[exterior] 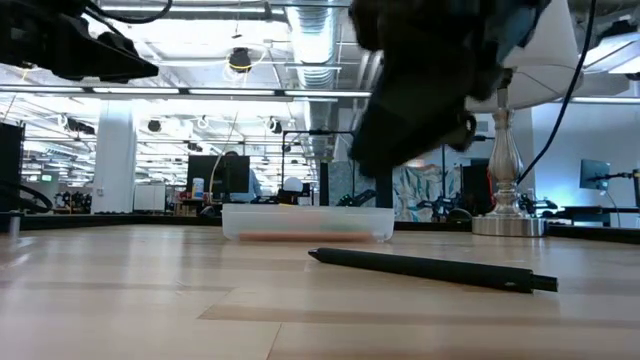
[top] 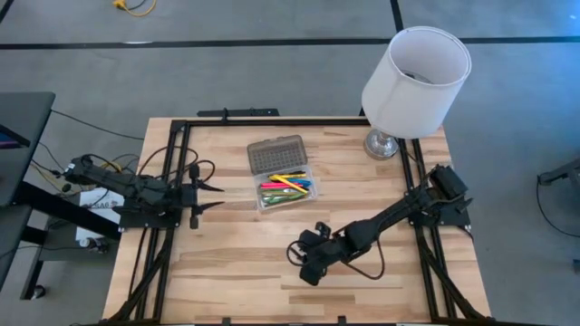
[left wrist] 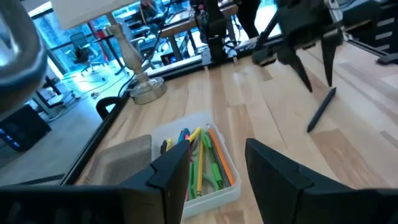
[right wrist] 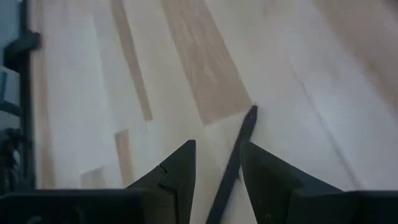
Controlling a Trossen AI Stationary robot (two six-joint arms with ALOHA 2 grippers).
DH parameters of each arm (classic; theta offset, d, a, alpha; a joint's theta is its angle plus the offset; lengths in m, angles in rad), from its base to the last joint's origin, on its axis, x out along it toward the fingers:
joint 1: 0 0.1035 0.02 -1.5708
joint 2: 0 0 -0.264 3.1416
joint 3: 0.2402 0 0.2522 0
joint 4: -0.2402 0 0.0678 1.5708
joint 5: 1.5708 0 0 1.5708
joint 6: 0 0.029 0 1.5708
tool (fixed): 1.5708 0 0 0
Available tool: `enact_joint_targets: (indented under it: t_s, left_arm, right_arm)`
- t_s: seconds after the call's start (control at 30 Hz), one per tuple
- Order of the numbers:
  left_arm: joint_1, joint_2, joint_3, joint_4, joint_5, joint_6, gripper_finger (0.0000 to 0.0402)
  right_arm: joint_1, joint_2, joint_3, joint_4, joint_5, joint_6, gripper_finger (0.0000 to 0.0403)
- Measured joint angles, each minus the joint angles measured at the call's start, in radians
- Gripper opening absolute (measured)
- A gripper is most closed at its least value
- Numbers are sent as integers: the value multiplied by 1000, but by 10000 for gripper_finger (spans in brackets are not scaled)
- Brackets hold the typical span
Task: Pick & place school supplies into a supply box
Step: Put the black pen into the transparent supply box
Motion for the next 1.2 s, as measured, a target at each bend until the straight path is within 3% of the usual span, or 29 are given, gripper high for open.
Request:
enact_joint_targets:
  t_s: [0.93,1.2]
  left_arm:
    - [1,13,0,10,0,4,151]
    - [1,13,0,10,3,4,151]
  right_arm:
    - [13,117,15,-44,-49,39,118]
    - [11,135,25,-196,-12,106,118]
